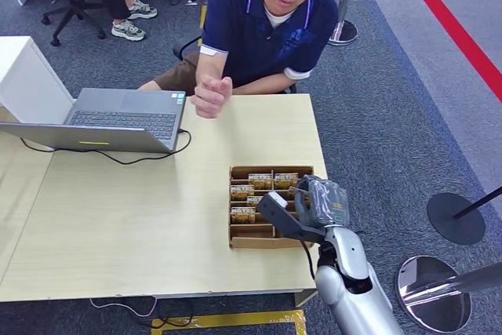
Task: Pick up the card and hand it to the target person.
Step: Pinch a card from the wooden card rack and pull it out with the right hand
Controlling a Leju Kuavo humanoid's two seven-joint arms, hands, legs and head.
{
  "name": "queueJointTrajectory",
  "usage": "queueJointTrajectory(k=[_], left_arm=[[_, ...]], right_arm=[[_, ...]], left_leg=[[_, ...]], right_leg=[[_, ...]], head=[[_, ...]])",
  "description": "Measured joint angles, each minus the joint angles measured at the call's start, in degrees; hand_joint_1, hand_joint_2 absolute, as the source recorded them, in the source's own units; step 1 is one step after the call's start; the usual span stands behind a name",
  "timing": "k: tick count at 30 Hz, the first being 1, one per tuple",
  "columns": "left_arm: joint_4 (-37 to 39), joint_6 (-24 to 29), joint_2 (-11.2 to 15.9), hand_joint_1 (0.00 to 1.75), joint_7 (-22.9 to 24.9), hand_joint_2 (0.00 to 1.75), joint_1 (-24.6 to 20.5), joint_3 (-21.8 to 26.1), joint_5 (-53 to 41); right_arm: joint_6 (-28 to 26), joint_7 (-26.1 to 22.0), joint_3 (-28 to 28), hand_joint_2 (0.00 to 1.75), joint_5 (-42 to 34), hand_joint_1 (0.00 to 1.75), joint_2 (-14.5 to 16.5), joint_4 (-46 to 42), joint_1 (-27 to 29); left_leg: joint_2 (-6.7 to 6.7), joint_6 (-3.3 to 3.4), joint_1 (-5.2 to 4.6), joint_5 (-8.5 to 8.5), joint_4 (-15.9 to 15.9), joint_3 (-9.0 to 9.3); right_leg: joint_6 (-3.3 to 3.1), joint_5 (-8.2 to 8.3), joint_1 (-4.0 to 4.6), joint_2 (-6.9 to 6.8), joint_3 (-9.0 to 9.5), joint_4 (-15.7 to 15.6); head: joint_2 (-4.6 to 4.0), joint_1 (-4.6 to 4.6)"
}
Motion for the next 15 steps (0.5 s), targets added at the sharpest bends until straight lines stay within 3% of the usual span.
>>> queueJointTrajectory(k=[15], left_arm=[[0.0, -0.5, 0.1, 0.0, -0.2, 0.0, 0.0, 0.0, 0.0]], right_arm=[[2.6, -2.2, 1.5, 1.75, -1.6, 1.59, 0.0, -0.3, -0.7]], left_leg=[[0.0, 0.0, 0.0, 0.0, 0.0, -0.01]], right_leg=[[0.0, 0.0, 0.0, -0.01, 0.0, 0.0]], head=[[0.0, 0.0]])
